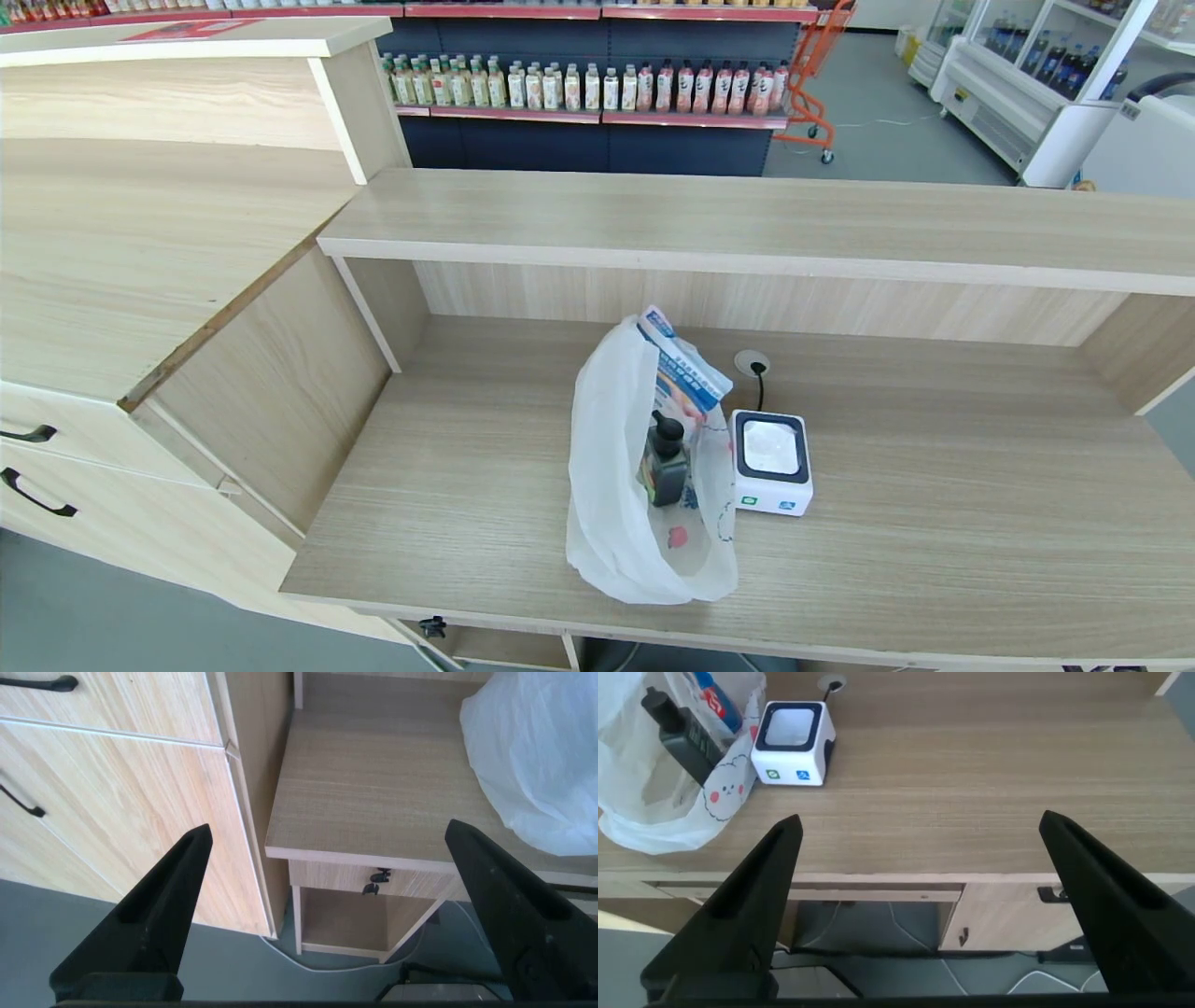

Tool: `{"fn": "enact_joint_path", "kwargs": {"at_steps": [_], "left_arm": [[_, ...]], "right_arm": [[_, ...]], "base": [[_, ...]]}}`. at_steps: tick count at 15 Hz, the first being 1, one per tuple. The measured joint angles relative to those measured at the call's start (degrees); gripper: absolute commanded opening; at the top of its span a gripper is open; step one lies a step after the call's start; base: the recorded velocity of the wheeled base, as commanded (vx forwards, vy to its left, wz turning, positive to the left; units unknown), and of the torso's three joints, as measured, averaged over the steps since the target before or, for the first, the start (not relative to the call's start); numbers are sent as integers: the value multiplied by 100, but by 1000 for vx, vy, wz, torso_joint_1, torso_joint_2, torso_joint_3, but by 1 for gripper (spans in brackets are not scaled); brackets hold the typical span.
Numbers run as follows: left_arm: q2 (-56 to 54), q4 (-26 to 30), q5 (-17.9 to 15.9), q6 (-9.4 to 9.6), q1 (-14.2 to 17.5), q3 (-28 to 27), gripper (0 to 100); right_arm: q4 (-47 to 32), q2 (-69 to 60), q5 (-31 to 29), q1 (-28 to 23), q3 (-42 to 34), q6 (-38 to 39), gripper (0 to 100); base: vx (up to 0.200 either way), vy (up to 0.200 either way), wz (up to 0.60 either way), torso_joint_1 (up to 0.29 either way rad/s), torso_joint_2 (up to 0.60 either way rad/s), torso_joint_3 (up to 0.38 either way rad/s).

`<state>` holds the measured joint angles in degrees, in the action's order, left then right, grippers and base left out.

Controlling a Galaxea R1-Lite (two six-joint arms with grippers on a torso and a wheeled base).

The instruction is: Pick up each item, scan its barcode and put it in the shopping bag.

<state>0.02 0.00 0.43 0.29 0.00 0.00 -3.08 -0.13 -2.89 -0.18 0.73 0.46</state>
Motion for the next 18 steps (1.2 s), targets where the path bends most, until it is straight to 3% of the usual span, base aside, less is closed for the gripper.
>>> {"fn": "enact_joint_path", "kwargs": {"at_steps": [7, 16, 18], "left_arm": [[0, 0, 1, -27, 0, 0, 100], [0, 0, -11, 30, 0, 0, 100], [0, 0, -5, 15, 0, 0, 100]], "right_arm": [[-13, 2, 0, 0, -5, -30, 100], [-20, 2, -1, -4, -2, -51, 100], [-20, 4, 7, 2, -2, -68, 100]], "base": [[0, 0, 0, 0, 0, 0], [0, -200, 0, 5, 2, 2], [0, 0, 0, 0, 0, 0]]}}
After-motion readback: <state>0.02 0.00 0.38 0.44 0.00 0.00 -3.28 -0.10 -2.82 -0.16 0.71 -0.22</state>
